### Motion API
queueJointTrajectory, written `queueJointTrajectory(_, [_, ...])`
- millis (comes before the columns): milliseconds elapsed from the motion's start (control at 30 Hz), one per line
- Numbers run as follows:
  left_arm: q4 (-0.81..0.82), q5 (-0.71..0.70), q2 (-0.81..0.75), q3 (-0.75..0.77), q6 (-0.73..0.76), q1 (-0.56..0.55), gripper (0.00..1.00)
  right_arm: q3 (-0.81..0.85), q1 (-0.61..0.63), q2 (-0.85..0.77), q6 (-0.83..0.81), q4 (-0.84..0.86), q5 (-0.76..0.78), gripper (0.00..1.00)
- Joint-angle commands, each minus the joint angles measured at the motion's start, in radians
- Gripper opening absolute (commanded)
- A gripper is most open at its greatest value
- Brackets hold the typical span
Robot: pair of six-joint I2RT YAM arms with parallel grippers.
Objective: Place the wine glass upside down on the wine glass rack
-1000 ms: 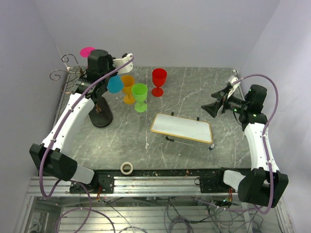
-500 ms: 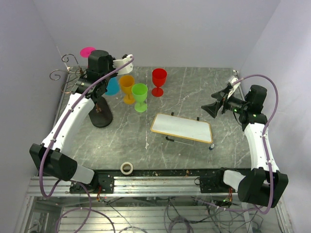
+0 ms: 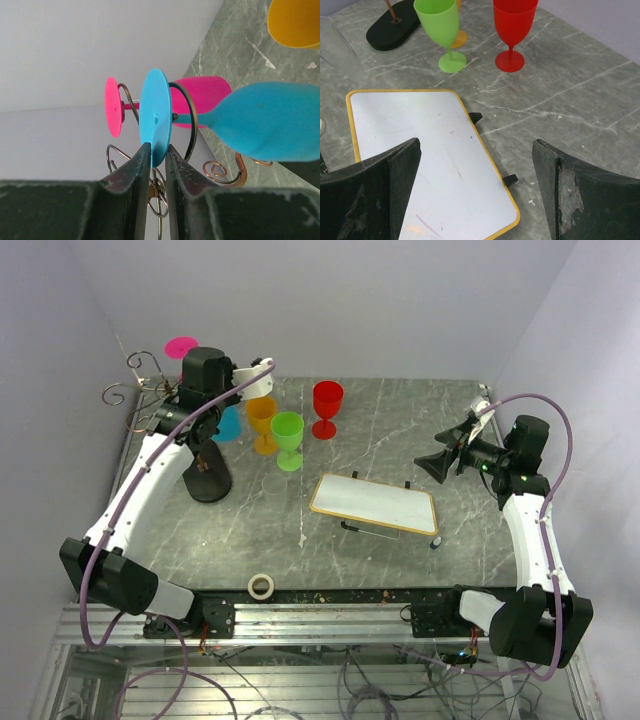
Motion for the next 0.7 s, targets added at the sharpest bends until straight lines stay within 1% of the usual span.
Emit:
queueJointTrajectory(0, [-0.021, 0.003, -0.050, -0.014, -0.012, 0.001, 0.29, -0.012, -0.012, -0.013, -0.006, 0.023, -0.010, 0.93])
queueJointTrajectory(300, [-0.046, -0.010, -0.085, -0.021, -0.001, 0.001, 0.32, -0.015, -0.015, -0.016, -0.002, 0.028, -0.011, 0.93])
queueJointTrajectory(433, [-0.061, -0.015, -0.098, -0.014, -0.002, 0.001, 0.40, -0.016, -0.017, -0.020, -0.003, 0.029, -0.011, 0.93])
queueJointTrajectory(667, [-0.106, -0.024, -0.136, 0.009, -0.010, 0.001, 0.45, -0.017, -0.020, -0.026, -0.006, 0.031, -0.004, 0.94])
